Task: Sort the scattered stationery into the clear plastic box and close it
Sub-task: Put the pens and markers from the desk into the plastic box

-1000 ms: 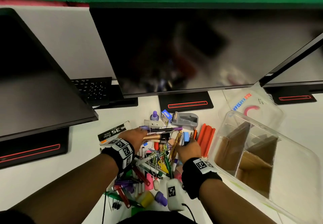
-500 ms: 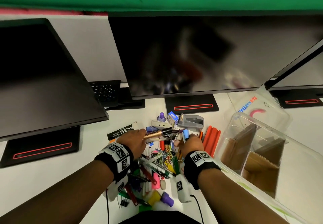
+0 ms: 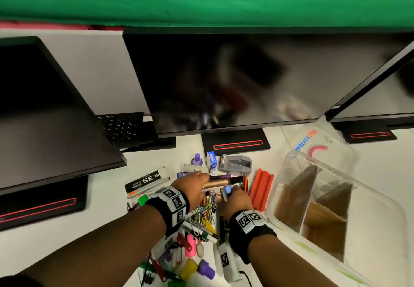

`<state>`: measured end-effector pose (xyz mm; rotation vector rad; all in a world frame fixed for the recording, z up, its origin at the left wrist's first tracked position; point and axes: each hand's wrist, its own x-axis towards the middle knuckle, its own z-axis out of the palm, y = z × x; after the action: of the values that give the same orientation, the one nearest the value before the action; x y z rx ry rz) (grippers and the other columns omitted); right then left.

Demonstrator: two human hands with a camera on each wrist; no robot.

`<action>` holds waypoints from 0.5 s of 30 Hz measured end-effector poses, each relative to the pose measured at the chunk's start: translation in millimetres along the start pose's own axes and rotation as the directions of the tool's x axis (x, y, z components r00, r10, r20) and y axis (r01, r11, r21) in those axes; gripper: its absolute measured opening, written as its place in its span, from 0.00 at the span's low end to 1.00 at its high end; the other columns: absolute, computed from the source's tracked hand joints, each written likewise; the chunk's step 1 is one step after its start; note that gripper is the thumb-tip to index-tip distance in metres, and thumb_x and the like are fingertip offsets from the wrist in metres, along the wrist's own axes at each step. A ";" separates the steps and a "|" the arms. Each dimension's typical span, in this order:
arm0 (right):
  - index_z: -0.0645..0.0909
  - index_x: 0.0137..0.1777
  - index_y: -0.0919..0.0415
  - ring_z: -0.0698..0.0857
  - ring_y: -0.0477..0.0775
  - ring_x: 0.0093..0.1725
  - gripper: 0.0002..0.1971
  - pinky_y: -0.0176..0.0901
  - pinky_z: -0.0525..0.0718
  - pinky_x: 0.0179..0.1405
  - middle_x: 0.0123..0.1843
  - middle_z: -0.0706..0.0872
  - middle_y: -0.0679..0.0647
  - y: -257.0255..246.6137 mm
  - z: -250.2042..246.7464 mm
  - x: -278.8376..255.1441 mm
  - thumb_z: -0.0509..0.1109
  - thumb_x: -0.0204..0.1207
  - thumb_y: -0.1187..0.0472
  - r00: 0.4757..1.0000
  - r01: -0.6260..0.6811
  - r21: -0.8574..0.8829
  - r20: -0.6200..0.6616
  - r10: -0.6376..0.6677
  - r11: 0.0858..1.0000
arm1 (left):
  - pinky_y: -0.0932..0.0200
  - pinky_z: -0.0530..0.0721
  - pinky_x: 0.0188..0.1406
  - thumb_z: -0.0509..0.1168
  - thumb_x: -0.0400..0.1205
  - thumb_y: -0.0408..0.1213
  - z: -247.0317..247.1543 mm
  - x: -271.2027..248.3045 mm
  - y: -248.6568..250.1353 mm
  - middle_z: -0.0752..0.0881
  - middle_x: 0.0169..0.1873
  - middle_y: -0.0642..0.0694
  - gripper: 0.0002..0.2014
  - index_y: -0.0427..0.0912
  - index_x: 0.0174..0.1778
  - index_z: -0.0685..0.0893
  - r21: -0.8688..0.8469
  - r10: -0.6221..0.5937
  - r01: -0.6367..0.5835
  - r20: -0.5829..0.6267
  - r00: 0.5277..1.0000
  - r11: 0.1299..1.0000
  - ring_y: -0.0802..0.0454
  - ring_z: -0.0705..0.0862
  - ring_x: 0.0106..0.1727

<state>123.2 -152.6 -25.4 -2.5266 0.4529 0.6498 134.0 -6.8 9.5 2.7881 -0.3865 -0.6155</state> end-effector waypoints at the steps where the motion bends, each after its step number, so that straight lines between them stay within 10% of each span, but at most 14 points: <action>1: 0.75 0.60 0.63 0.84 0.58 0.59 0.15 0.38 0.80 0.52 0.60 0.85 0.58 1.8 -0.1 0.1 0.69 0.75 0.61 1.000 0.005 0.014 -0.008 -0.005 1.000 | 0.51 0.80 0.61 0.60 0.81 0.34 3.9 6.8 7.3 0.79 0.61 0.45 0.17 0.45 0.65 0.72 -0.004 -0.027 0.027 0.010 1.000 1.000 0.45 0.80 0.61; 15: 0.72 0.65 0.60 0.84 0.60 0.61 0.19 0.44 0.82 0.59 0.61 0.84 0.58 5.9 -12.6 1.8 0.69 0.75 0.65 0.997 -0.066 0.098 0.057 0.061 0.993 | 0.47 0.81 0.65 0.60 0.77 0.24 20.6 32.8 10.2 0.77 0.65 0.41 0.26 0.44 0.71 0.66 -0.052 -0.191 0.194 0.059 0.980 0.980 0.43 0.80 0.65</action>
<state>126.7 -164.5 -18.8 -2.4034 0.5352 0.6992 151.6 -30.4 -17.6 2.7783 -0.1062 -0.7336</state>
